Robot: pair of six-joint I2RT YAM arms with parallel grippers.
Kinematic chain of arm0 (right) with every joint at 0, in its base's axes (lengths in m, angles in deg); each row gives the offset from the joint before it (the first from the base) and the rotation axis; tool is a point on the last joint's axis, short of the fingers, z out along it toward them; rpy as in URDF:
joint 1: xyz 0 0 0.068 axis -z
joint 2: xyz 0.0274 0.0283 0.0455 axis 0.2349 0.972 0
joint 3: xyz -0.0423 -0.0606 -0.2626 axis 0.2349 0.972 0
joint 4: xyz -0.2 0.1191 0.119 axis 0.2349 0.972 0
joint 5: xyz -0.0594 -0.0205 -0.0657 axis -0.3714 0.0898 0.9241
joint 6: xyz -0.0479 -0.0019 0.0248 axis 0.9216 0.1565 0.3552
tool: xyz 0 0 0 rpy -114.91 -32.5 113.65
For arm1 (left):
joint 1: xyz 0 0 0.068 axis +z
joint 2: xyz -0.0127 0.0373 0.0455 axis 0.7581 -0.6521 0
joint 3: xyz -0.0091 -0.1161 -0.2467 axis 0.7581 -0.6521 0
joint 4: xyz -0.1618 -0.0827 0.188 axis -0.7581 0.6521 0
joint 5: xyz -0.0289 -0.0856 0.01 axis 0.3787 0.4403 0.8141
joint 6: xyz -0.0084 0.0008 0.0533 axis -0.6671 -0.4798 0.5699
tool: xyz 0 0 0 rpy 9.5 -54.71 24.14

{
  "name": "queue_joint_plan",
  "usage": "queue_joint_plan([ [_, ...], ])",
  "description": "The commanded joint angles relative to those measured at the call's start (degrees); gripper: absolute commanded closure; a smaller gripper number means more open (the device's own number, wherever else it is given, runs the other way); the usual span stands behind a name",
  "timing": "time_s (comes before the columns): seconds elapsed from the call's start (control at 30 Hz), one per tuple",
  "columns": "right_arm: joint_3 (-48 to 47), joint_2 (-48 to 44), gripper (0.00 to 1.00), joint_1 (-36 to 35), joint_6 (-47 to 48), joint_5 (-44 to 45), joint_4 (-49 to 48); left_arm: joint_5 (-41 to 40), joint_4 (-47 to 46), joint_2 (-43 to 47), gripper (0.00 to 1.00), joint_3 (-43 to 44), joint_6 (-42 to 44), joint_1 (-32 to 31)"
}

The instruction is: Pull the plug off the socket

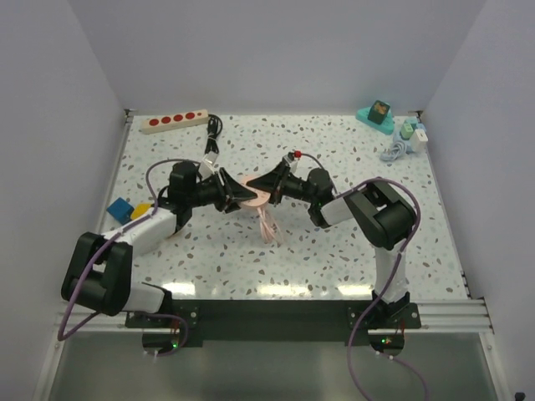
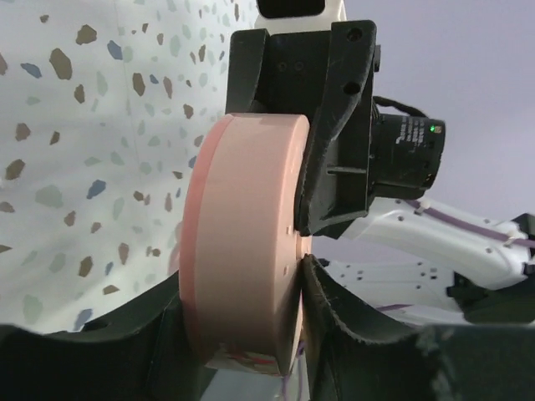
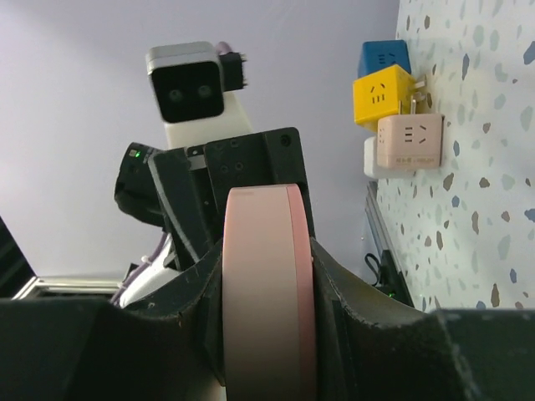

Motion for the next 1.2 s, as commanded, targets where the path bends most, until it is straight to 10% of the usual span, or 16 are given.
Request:
queue_joint_plan([
  [0.0, -1.0, -4.1, 0.96, -1.1, 1.6, 0.0, -2.4, -0.3, -6.9, -1.1, 0.60, 0.1, -2.2, -0.7],
  [0.13, 0.7, -5.6, 0.54, -1.0, 1.7, 0.5, -1.7, -0.2, -6.9, -0.5, 0.97, 0.0, -2.5, -0.6],
  [0.2, 1.7, -6.3, 0.02, -0.9, 2.7, 1.2, -0.2, -0.4, -5.5, 0.6, 1.00, 0.3, -2.1, -0.4],
  [0.53, 4.9, -16.5, 0.01, 13.4, 18.3, 3.9, 32.1, 2.2, -0.9, 2.1, 1.00, 3.5, 3.0, 14.4],
  [0.7, -5.9, -22.9, 0.01, 15.7, 42.5, 6.6, 69.1, -0.4, 2.0, -11.5, 1.00, 18.6, 8.9, 23.0],
  [1.17, -9.8, -30.8, 0.01, 19.8, 59.6, 14.6, 92.3, -15.1, -5.3, -52.9, 1.00, 63.4, 1.1, 33.7],
])
